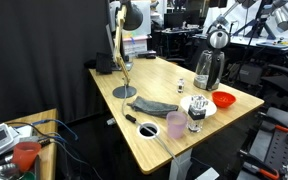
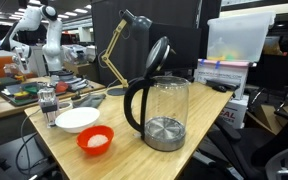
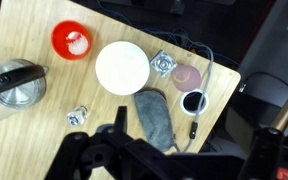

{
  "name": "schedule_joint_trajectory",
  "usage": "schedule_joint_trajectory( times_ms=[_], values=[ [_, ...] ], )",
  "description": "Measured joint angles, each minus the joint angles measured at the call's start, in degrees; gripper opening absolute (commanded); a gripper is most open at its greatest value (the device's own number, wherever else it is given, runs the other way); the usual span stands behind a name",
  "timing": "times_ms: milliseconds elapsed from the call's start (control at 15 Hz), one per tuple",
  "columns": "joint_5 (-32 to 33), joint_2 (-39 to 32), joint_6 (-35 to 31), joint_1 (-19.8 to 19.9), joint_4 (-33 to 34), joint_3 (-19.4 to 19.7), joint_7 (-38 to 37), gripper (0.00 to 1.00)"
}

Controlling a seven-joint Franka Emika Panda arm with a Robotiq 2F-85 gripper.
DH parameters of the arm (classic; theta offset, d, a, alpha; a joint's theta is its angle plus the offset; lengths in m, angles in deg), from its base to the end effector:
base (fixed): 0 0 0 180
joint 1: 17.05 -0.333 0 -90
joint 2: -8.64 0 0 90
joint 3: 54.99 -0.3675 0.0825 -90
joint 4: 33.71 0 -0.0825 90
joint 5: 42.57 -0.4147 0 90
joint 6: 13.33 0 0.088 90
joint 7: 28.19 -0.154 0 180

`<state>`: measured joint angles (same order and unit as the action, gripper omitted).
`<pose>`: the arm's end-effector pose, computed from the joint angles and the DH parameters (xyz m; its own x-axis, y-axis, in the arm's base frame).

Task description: Move the cup to the left

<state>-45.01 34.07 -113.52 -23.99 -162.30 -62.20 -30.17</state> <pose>0.4045 0.1135 0.5261 0.9806 0.1884 -0.0541 0.1894 -0.9818 0.0144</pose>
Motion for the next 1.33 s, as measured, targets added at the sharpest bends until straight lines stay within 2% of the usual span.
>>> schedule_joint_trajectory(
  times_ms=[133,267,600,867,1333],
  values=[
    [0.13,-6.08,-3.75,-0.90,2.62,-1.79,-1.21,1.00],
    [0.54,-10.46,-4.31,-1.01,4.86,-2.52,-2.20,1.00],
    [0.52,-10.33,-4.16,-1.06,5.72,-2.35,-2.20,1.00],
    [-1.77,-11.14,-4.91,-2.61,4.68,-2.68,-1.96,1.00],
    [-3.85,-18.77,-14.20,-6.29,0.22,-4.97,-0.63,1.00]
  ],
)
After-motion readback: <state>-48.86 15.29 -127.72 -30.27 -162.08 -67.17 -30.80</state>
